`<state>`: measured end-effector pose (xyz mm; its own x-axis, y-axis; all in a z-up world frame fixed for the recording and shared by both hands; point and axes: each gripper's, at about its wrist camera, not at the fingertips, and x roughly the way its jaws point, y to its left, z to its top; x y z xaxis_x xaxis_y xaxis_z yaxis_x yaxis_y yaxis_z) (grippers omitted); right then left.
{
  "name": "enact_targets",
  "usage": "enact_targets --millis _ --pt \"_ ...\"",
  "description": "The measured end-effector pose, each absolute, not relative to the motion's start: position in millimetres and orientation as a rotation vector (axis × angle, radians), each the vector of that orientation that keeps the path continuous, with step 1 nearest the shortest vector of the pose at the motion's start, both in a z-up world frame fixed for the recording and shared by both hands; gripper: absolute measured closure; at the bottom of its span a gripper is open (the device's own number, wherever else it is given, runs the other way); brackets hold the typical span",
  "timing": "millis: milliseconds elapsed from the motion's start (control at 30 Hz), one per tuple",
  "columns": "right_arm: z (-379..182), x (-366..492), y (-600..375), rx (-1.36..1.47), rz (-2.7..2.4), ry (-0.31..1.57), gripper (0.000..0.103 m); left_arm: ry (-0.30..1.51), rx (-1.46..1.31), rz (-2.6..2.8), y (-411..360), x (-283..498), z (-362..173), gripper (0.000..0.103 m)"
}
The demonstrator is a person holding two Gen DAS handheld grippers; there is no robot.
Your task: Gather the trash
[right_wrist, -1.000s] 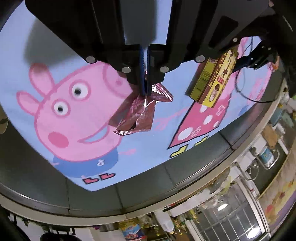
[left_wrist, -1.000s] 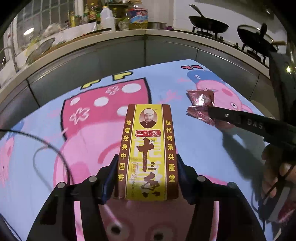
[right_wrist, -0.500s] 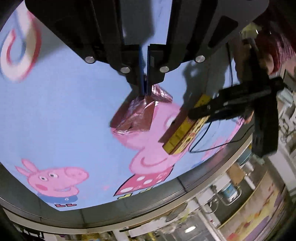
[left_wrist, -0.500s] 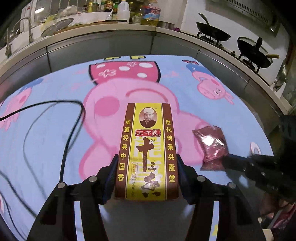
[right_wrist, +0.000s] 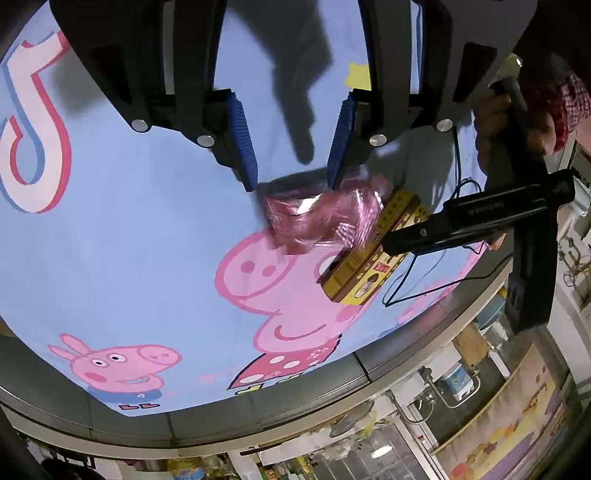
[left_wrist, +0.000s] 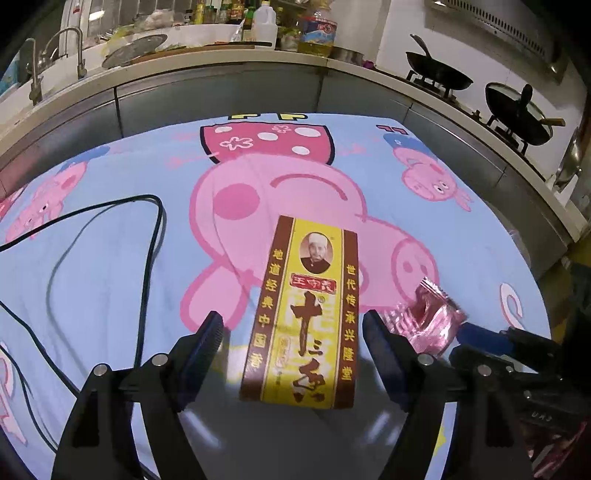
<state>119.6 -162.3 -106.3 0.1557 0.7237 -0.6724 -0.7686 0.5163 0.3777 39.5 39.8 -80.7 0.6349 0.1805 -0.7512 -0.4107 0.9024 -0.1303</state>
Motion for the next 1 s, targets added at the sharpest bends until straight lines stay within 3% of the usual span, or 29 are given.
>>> enact_targets --millis 300,367,433,533,600,633,667,1000 --pt "-94.4 125.2 -163.1 -0.032 1.157 0.945 0.058 0.83 -0.285 0.33 38.9 43.6 -82.3 0.029" --pt "-95.4 131.3 -165.3 0.022 1.163 0.968 0.057 0.829 -0.283 0.325 37.8 44.3 -82.4 0.032" --pt "-98.5 140.7 -164.0 0.084 1.165 1.005 0.057 0.828 -0.286 0.307 36.3 45.3 -81.7 0.042" --pt "-108.3 151.7 -153.1 0.141 1.145 1.062 0.058 0.842 -0.257 0.31 32.2 48.7 -83.1 0.043" --pt "-114.1 153.7 -144.3 0.181 1.156 1.086 0.07 0.84 -0.244 0.308 30.9 48.5 -83.9 0.043" --pt "-116.9 151.7 -139.0 0.191 1.172 1.1 0.09 0.84 -0.252 0.301 31.9 48.1 -83.8 0.044" --pt "-119.8 151.0 -134.0 0.193 1.179 1.117 0.096 0.843 -0.266 0.291 33.1 47.6 -83.4 0.044" --pt "-99.0 182.9 -191.7 0.325 1.067 1.007 0.098 0.793 -0.374 0.168 27.8 62.9 -50.7 0.044"
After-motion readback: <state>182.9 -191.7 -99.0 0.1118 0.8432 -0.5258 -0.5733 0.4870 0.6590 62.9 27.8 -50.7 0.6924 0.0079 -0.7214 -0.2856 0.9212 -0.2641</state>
